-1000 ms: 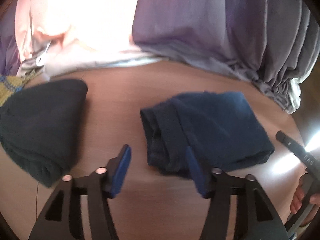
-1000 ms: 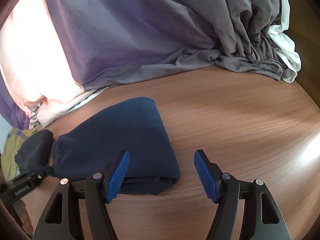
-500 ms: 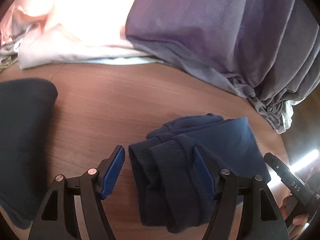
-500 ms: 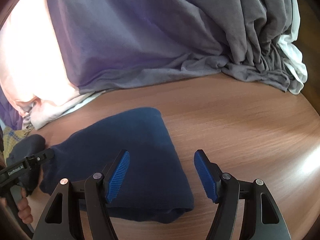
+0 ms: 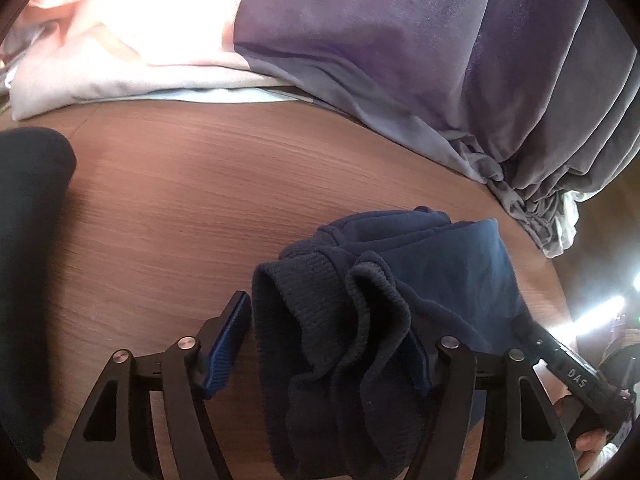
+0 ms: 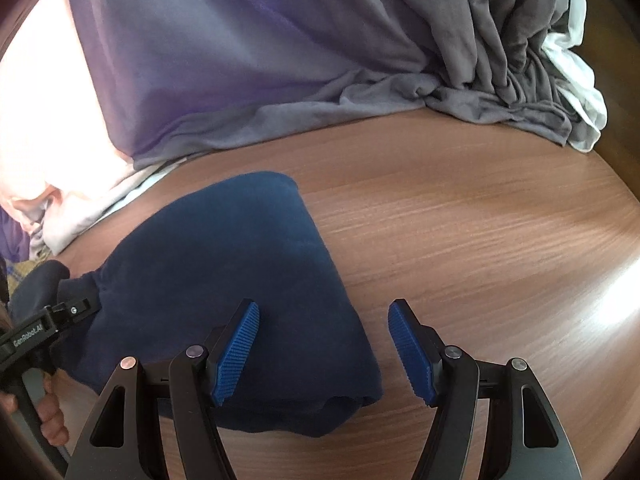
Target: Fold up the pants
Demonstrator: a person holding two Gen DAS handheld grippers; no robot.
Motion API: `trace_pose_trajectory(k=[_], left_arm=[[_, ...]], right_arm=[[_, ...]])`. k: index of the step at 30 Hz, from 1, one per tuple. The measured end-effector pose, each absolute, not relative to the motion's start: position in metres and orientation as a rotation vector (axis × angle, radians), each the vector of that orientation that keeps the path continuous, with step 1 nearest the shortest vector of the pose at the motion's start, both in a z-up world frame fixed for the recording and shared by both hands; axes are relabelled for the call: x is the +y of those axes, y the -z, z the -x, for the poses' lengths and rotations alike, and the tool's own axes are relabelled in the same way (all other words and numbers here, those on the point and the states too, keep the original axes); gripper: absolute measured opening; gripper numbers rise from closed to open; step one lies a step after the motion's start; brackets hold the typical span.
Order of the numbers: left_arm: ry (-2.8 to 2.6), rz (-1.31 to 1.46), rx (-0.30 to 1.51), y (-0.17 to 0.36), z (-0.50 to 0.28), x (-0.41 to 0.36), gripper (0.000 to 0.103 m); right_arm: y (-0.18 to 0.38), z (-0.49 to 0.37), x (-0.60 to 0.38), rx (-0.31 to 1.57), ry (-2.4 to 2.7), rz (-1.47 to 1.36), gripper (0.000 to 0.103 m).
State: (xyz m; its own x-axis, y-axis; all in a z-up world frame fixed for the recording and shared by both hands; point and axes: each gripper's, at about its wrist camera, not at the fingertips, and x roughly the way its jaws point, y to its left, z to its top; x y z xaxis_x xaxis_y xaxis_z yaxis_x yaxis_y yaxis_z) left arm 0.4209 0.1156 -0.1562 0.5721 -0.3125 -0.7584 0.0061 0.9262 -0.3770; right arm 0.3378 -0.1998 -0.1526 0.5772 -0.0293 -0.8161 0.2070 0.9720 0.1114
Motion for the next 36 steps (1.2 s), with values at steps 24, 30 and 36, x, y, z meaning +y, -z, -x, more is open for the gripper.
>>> trace_pose_trajectory(k=[24, 30, 36], left_arm=[[0.205, 0.464, 0.884, 0.125, -0.400, 0.095, 0.026], [0.195, 0.418, 0.848, 0.096, -0.366, 0.085, 0.026], [0.176, 0.386, 0.823, 0.077, -0.328, 0.081, 0.025]], right_arm=[[0.121, -0.321, -0.200, 0.886, 0.059, -0.205, 0.024], [0.099, -0.298, -0.202, 0.839, 0.040, -0.200, 0.023], [0.086, -0.271, -0.198, 0.812, -0.001, -0.186, 0.023]])
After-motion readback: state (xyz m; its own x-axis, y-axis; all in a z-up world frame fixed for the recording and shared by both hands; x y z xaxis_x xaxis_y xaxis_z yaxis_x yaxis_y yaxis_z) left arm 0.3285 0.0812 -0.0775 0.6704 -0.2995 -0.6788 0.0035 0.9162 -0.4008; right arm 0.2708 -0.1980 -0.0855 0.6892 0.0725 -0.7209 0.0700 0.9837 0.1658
